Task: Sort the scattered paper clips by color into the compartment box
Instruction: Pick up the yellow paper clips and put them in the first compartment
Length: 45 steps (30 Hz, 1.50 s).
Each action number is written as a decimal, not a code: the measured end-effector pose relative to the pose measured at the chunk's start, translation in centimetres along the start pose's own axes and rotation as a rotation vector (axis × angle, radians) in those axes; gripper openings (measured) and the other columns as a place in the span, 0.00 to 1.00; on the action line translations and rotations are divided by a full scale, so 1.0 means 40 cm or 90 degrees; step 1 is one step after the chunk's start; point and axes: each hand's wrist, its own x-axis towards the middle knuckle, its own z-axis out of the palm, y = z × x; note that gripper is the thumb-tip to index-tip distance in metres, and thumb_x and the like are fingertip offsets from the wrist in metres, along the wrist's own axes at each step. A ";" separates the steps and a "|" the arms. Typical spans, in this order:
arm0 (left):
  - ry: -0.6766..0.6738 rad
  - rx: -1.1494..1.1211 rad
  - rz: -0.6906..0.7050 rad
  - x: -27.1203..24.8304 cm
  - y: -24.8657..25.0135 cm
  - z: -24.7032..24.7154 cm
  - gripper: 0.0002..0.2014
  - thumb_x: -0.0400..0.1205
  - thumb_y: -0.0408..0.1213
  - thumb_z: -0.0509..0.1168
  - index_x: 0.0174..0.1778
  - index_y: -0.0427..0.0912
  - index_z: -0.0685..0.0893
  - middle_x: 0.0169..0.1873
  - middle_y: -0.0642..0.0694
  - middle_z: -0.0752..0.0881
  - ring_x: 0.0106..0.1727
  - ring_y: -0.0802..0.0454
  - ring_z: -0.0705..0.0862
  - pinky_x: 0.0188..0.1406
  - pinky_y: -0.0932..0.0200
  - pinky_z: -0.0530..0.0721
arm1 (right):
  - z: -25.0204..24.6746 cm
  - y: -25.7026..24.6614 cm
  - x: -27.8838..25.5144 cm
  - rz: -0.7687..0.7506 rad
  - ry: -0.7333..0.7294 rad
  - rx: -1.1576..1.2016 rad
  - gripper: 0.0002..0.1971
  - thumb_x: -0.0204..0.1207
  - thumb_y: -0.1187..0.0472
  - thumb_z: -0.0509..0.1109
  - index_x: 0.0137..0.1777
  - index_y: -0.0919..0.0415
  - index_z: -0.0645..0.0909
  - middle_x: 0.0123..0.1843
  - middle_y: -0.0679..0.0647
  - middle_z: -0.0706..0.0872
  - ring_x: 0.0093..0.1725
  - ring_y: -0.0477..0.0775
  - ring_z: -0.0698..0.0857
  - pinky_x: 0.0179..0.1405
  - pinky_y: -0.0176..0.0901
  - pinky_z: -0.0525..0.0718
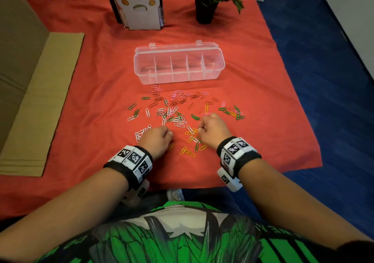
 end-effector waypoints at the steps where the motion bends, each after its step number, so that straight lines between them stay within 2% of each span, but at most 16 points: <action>1: 0.017 0.056 0.020 0.001 -0.005 0.000 0.11 0.80 0.44 0.62 0.44 0.39 0.83 0.43 0.38 0.88 0.47 0.41 0.84 0.44 0.56 0.77 | 0.009 0.000 0.000 -0.040 0.003 -0.057 0.05 0.72 0.66 0.65 0.46 0.64 0.81 0.51 0.62 0.78 0.51 0.61 0.79 0.52 0.44 0.76; 4: 0.013 0.154 0.066 -0.002 -0.015 0.009 0.11 0.73 0.46 0.69 0.43 0.41 0.84 0.44 0.40 0.88 0.49 0.41 0.85 0.48 0.54 0.80 | 0.021 -0.011 -0.007 -0.122 0.014 -0.209 0.09 0.71 0.70 0.64 0.51 0.67 0.77 0.54 0.63 0.76 0.56 0.65 0.78 0.55 0.51 0.78; 7: -0.001 0.189 0.092 -0.001 -0.022 0.019 0.09 0.74 0.42 0.66 0.44 0.40 0.83 0.46 0.39 0.87 0.51 0.39 0.84 0.50 0.52 0.81 | 0.024 -0.024 -0.015 -0.149 0.016 -0.289 0.13 0.69 0.76 0.59 0.53 0.68 0.74 0.54 0.63 0.75 0.54 0.66 0.78 0.53 0.55 0.79; 10: -0.020 0.211 0.105 -0.002 -0.013 0.023 0.08 0.76 0.40 0.62 0.43 0.38 0.81 0.47 0.37 0.85 0.51 0.38 0.82 0.50 0.50 0.80 | 0.015 -0.025 -0.005 -0.132 -0.017 -0.245 0.13 0.73 0.72 0.59 0.57 0.69 0.75 0.58 0.65 0.76 0.58 0.66 0.78 0.57 0.53 0.78; 13: -0.026 0.092 0.077 0.000 0.000 0.016 0.04 0.77 0.37 0.63 0.39 0.42 0.80 0.41 0.41 0.83 0.44 0.42 0.81 0.46 0.55 0.76 | -0.016 -0.012 0.014 -0.009 -0.035 -0.006 0.06 0.75 0.68 0.61 0.49 0.62 0.79 0.51 0.61 0.82 0.50 0.60 0.81 0.48 0.44 0.76; 15: -0.063 -0.140 -0.021 0.007 0.011 0.005 0.08 0.79 0.35 0.61 0.34 0.46 0.76 0.30 0.46 0.80 0.33 0.48 0.76 0.38 0.57 0.74 | -0.043 0.007 0.020 0.107 -0.024 0.268 0.08 0.73 0.69 0.63 0.39 0.55 0.76 0.36 0.54 0.82 0.33 0.53 0.78 0.28 0.39 0.74; 17: -0.109 -0.442 -0.138 0.009 0.026 -0.009 0.12 0.80 0.29 0.57 0.31 0.46 0.75 0.20 0.51 0.77 0.22 0.53 0.72 0.25 0.62 0.71 | -0.076 0.023 0.013 0.193 -0.034 0.568 0.13 0.73 0.75 0.60 0.41 0.55 0.76 0.31 0.53 0.77 0.25 0.47 0.71 0.18 0.33 0.67; 19: -0.166 -0.639 -0.199 0.010 0.039 -0.032 0.12 0.74 0.26 0.52 0.31 0.44 0.75 0.19 0.52 0.75 0.18 0.57 0.71 0.18 0.68 0.69 | -0.110 0.037 0.009 0.221 -0.050 0.771 0.14 0.74 0.76 0.55 0.45 0.58 0.77 0.31 0.52 0.74 0.25 0.45 0.70 0.18 0.31 0.66; 21: -0.237 -0.763 -0.216 0.010 0.056 -0.057 0.07 0.65 0.30 0.52 0.30 0.42 0.75 0.22 0.48 0.75 0.19 0.56 0.72 0.21 0.68 0.73 | -0.137 0.051 0.012 0.237 -0.062 0.899 0.12 0.75 0.72 0.54 0.43 0.60 0.78 0.32 0.52 0.73 0.27 0.47 0.73 0.23 0.34 0.70; 23: -0.271 -0.828 -0.219 0.019 0.067 -0.061 0.05 0.66 0.35 0.54 0.29 0.42 0.75 0.24 0.47 0.78 0.21 0.54 0.75 0.25 0.65 0.77 | -0.150 0.056 0.022 0.274 -0.072 0.967 0.10 0.77 0.66 0.55 0.38 0.60 0.76 0.31 0.52 0.73 0.27 0.48 0.76 0.24 0.35 0.73; 25: -0.259 -0.816 -0.237 0.032 0.082 -0.052 0.11 0.77 0.40 0.55 0.29 0.44 0.74 0.22 0.49 0.78 0.21 0.55 0.75 0.26 0.65 0.79 | -0.153 0.049 0.043 0.304 -0.054 0.894 0.09 0.77 0.64 0.58 0.35 0.58 0.74 0.30 0.51 0.71 0.22 0.45 0.73 0.19 0.32 0.69; 28: -0.135 -0.614 -0.168 0.065 0.100 -0.011 0.13 0.82 0.42 0.59 0.31 0.46 0.76 0.21 0.50 0.71 0.17 0.60 0.69 0.19 0.69 0.73 | -0.135 0.041 0.095 0.264 -0.014 0.499 0.09 0.74 0.65 0.64 0.33 0.55 0.75 0.29 0.50 0.73 0.23 0.46 0.71 0.18 0.33 0.67; 30: -0.057 -0.370 -0.051 0.088 0.099 0.012 0.10 0.80 0.43 0.64 0.32 0.46 0.80 0.24 0.47 0.76 0.21 0.58 0.72 0.23 0.67 0.73 | -0.124 0.026 0.117 0.185 -0.019 0.201 0.06 0.73 0.62 0.65 0.36 0.56 0.78 0.35 0.53 0.82 0.35 0.53 0.80 0.34 0.41 0.79; 33: -0.013 -0.085 0.068 0.103 0.105 0.026 0.07 0.77 0.42 0.68 0.47 0.46 0.88 0.41 0.44 0.89 0.40 0.50 0.83 0.43 0.62 0.76 | -0.106 0.008 0.134 0.109 0.001 -0.079 0.10 0.76 0.58 0.64 0.51 0.63 0.81 0.54 0.62 0.84 0.55 0.63 0.83 0.52 0.47 0.80; 36: -0.012 0.012 0.122 0.113 0.102 0.035 0.11 0.76 0.39 0.68 0.54 0.48 0.87 0.50 0.45 0.90 0.53 0.47 0.86 0.53 0.61 0.78 | -0.087 0.002 0.143 0.049 0.018 -0.157 0.16 0.76 0.58 0.66 0.60 0.66 0.75 0.62 0.64 0.77 0.62 0.65 0.79 0.60 0.51 0.79; 45: 0.097 0.058 0.079 0.112 0.054 0.002 0.10 0.76 0.32 0.64 0.49 0.46 0.88 0.50 0.38 0.86 0.53 0.39 0.83 0.54 0.53 0.80 | -0.086 0.018 0.130 0.020 -0.008 -0.207 0.17 0.71 0.69 0.64 0.60 0.69 0.72 0.61 0.66 0.75 0.61 0.68 0.79 0.60 0.55 0.79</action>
